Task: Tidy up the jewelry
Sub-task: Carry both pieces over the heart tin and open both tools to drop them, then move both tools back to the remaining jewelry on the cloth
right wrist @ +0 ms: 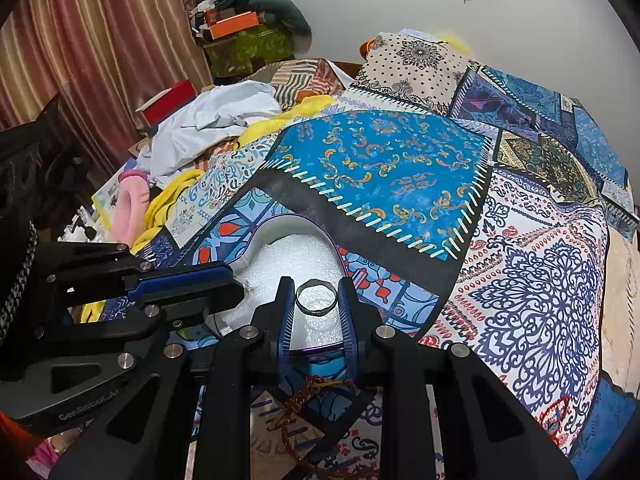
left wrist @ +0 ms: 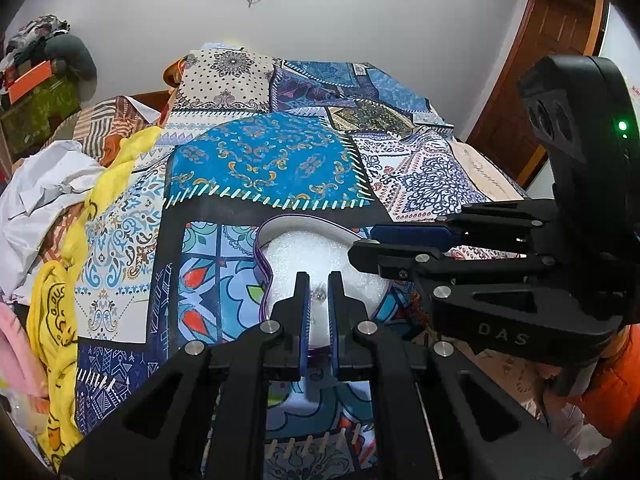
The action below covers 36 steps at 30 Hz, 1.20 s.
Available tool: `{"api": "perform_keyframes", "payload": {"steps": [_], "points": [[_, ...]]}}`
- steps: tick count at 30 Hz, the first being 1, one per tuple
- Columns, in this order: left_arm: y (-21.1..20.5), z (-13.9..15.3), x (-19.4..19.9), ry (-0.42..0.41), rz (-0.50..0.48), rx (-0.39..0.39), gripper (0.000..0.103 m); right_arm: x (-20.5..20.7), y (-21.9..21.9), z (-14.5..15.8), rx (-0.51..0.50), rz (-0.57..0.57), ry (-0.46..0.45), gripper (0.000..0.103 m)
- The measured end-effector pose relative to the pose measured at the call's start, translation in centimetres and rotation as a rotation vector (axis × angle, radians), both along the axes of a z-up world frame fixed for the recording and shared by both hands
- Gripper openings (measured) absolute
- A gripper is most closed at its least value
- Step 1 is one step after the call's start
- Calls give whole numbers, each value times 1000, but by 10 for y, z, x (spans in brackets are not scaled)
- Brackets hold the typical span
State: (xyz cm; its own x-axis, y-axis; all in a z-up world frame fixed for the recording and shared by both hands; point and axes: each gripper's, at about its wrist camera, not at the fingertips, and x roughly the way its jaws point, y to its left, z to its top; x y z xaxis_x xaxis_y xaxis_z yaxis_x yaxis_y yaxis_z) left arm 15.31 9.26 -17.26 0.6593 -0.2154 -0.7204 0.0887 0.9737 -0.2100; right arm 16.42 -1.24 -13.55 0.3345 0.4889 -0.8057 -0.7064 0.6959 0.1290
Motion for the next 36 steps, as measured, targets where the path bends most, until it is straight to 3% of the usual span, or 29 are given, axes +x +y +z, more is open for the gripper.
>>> {"api": "perform_keyframes", "payload": {"steps": [7, 11, 16, 21, 30, 36], "points": [[4, 7, -5, -7, 20, 13, 6, 2, 2, -2, -11, 7, 13, 20], [7, 14, -11, -15, 44, 27, 8, 3, 2, -2, -24, -4, 28, 31], [10, 21, -17, -19, 69, 36, 9, -1, -7, 10, 11, -22, 16, 31], [9, 33, -23, -42, 93, 40, 28, -6, -23, 32, 42, -70, -39, 32], [-6, 54, -35, -84, 94, 59, 42, -19, -69, 68, 85, -178, -142, 33], [-22, 58, -38, -81, 80, 64, 44, -27, -103, 76, 99, -250, -178, 44]]}}
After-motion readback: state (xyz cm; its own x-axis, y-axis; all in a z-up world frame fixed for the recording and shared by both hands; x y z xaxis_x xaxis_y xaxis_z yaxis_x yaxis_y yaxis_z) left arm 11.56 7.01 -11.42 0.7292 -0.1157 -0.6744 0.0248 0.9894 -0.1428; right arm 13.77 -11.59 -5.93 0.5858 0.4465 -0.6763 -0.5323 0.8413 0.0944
